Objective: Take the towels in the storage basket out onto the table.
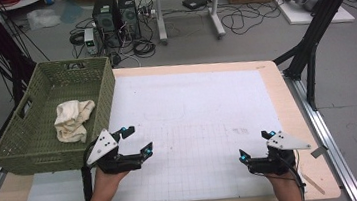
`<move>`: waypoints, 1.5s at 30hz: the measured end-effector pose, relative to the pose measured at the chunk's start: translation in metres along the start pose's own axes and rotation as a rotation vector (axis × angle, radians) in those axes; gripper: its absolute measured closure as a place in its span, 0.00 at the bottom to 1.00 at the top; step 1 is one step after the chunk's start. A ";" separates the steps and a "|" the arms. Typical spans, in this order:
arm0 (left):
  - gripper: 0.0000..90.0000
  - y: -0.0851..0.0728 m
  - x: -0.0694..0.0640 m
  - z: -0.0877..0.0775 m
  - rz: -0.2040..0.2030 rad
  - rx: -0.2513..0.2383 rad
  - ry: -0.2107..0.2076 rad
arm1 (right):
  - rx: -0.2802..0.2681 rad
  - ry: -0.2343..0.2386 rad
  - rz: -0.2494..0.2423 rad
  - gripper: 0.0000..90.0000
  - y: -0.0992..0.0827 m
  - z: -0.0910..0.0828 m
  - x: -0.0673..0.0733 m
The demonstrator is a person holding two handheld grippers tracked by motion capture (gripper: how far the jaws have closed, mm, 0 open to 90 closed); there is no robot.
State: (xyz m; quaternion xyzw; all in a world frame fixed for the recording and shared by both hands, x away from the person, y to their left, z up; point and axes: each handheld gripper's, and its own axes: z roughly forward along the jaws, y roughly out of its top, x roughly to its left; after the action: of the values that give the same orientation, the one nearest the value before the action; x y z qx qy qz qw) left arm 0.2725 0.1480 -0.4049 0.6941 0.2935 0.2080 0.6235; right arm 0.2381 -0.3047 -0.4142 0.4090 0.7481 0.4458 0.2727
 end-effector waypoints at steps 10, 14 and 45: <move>0.19 0.000 0.001 0.003 -0.009 0.008 -0.004 | -0.002 0.028 0.009 0.02 -0.001 0.001 -0.001; 0.18 -0.001 0.004 0.003 -0.012 0.024 0.001 | 0.007 0.043 0.003 0.02 -0.002 0.003 0.000; 0.19 0.047 0.010 -0.032 -0.013 -0.013 -0.001 | 0.002 0.046 -0.012 0.02 0.002 0.004 0.007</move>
State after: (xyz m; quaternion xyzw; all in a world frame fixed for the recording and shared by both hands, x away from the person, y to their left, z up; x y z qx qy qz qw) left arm 0.2661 0.1759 -0.3546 0.6881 0.2963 0.2053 0.6297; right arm 0.2379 -0.2964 -0.4143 0.3944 0.7571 0.4526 0.2578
